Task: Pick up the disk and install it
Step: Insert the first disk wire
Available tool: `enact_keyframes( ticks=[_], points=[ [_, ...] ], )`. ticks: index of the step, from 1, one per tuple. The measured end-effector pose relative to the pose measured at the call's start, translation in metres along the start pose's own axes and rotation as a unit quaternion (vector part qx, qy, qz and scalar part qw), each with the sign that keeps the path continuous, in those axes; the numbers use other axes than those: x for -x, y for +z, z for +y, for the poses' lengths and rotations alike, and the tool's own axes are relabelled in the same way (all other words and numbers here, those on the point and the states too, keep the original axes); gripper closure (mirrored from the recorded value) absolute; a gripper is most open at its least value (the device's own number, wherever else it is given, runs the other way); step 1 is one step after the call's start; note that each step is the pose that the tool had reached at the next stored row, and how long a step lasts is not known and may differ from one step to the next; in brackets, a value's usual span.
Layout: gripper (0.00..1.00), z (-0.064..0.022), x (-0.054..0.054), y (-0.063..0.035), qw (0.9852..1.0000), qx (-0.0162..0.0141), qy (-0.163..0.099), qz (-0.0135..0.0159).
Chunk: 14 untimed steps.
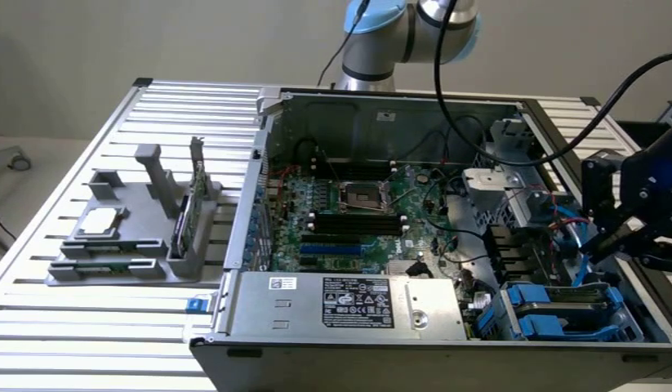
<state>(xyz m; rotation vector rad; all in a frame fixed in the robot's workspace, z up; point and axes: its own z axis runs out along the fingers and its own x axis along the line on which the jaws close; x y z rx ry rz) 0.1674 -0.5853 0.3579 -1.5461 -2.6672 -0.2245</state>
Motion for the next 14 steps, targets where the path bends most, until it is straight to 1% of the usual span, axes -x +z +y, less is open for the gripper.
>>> enact_keyframes(
  ticks=[3, 5, 6, 7, 8, 9, 11, 14],
  points=[
    [0.84, -0.0002, 0.0, 0.0005, 1.0, -0.0054, 0.006, -0.0053],
    [0.84, -0.0002, 0.0002, 0.0016, 0.9999, -0.0075, 0.009, -0.0093],
    [0.84, -0.0003, 0.0003, 0.0022, 0.9999, -0.0083, 0.009, -0.0108],
    [0.84, -0.0004, 0.0003, 0.0025, 0.9999, -0.0087, 0.009, -0.0113],
    [0.84, -0.0005, 0.0002, 0.0024, 0.9999, -0.0096, 0.009, -0.011],
    [0.84, -0.0005, 0.0002, 0.0023, 0.9998, -0.0119, 0.01, -0.01],
    [0.84, -0.0005, 0.0001, 0.0023, 0.9997, -0.0182, 0.014, -0.0065],
    [0.84, -0.0005, 0.0001, 0.0024, 0.9994, -0.0258, 0.022, -0.0025]
  ],
)
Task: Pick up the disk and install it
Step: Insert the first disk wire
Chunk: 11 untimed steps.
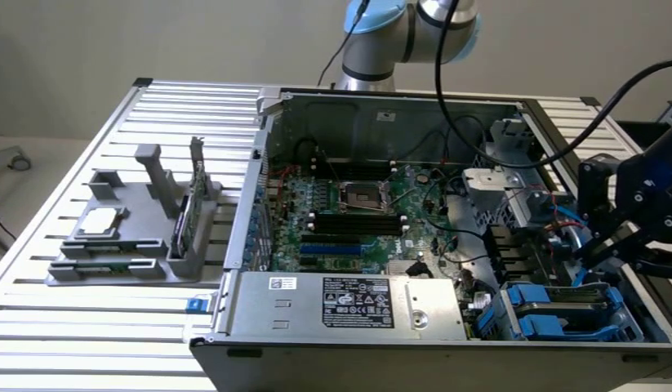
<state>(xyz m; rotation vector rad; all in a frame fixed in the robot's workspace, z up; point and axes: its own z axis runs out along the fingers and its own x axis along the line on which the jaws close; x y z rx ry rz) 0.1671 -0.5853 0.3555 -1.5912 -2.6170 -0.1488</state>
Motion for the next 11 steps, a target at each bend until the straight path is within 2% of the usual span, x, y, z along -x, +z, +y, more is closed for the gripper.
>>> enact_keyframes(
  ticks=[2, 3, 4, 7, 11],
  points=[
    [0.84, 0.0, 0.0, 0.0, 1.0, -0.0048, 0.005, 0.0007],
    [0.84, 0.0, 0.0, 0.0, 0.9999, -0.0076, 0.007, -0.0007],
    [0.84, -0.0001, 0.0001, 0.0001, 0.9999, -0.0108, 0.008, -0.0035],
    [0.84, -0.0001, 0.0, 0.0, 0.9996, -0.0209, 0.013, -0.0137],
    [0.84, 0.0, 0.0, 0.0, 0.9988, -0.0335, 0.02, -0.031]
  ],
)
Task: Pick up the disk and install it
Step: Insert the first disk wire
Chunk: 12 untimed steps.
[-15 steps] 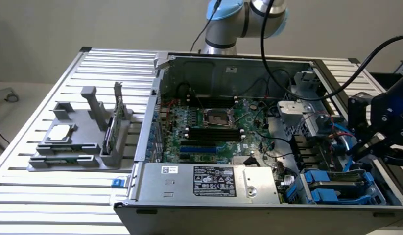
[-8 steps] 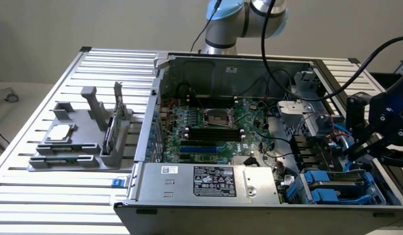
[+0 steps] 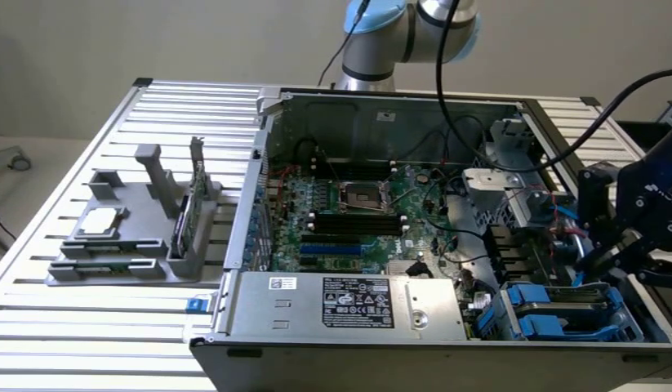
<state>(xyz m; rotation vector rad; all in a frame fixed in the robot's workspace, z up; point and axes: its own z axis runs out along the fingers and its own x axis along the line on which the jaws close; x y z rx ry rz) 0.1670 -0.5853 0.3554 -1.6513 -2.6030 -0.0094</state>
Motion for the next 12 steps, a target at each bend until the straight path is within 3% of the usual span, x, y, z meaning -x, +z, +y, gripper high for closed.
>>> enact_keyframes(
  ticks=[2, 4, 9, 12],
  points=[
    [0.84, 0.0, 0.0, 0.0001, 0.9999, -0.0043, 0.006, -0.0071],
    [0.84, 0.0, 0.0001, 0.0005, 0.9998, -0.0074, 0.014, -0.0113],
    [0.84, 0.0, 0.0001, 0.0015, 0.999, -0.0122, 0.042, -0.012],
    [0.84, 0.0001, 0.0002, 0.0026, 0.9978, -0.0126, 0.064, -0.0112]
  ],
)
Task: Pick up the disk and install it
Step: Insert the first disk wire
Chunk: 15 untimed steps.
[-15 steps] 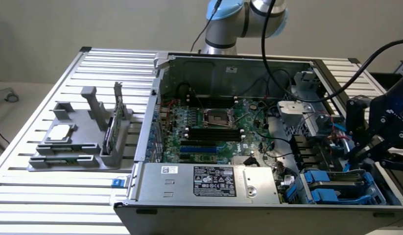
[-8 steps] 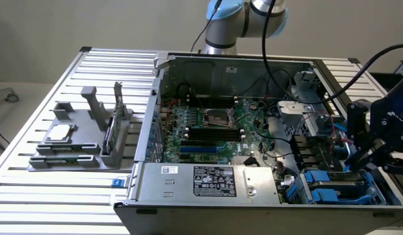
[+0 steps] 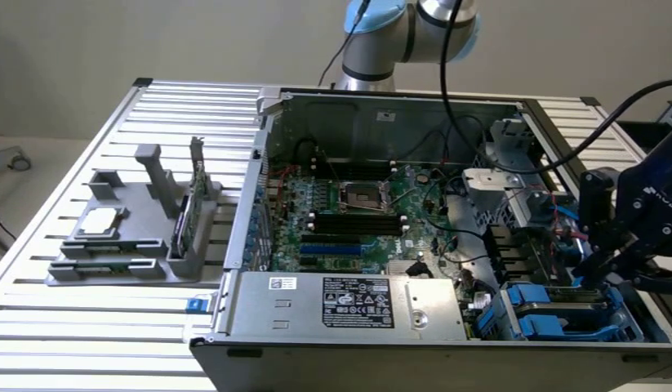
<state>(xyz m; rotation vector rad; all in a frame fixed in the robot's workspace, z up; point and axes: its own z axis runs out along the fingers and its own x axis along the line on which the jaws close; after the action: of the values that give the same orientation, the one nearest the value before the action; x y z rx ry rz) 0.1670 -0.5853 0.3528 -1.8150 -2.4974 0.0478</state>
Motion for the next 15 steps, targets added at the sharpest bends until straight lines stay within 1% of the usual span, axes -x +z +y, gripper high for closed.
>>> enact_keyframes(
  ticks=[4, 7, 11, 15],
  points=[
    [0.84, 0.0001, 0.0, 0.0017, 0.9995, -0.0001, 0.032, 0.0018],
    [0.84, 0.0002, 0.0001, 0.003, 0.9984, 0.0001, 0.057, 0.0032],
    [0.84, 0.0003, 0.0001, 0.0046, 0.996, 0.0003, 0.089, 0.005],
    [0.84, 0.0004, 0.0002, 0.0064, 0.9927, 0.0005, 0.121, 0.0067]
  ],
)
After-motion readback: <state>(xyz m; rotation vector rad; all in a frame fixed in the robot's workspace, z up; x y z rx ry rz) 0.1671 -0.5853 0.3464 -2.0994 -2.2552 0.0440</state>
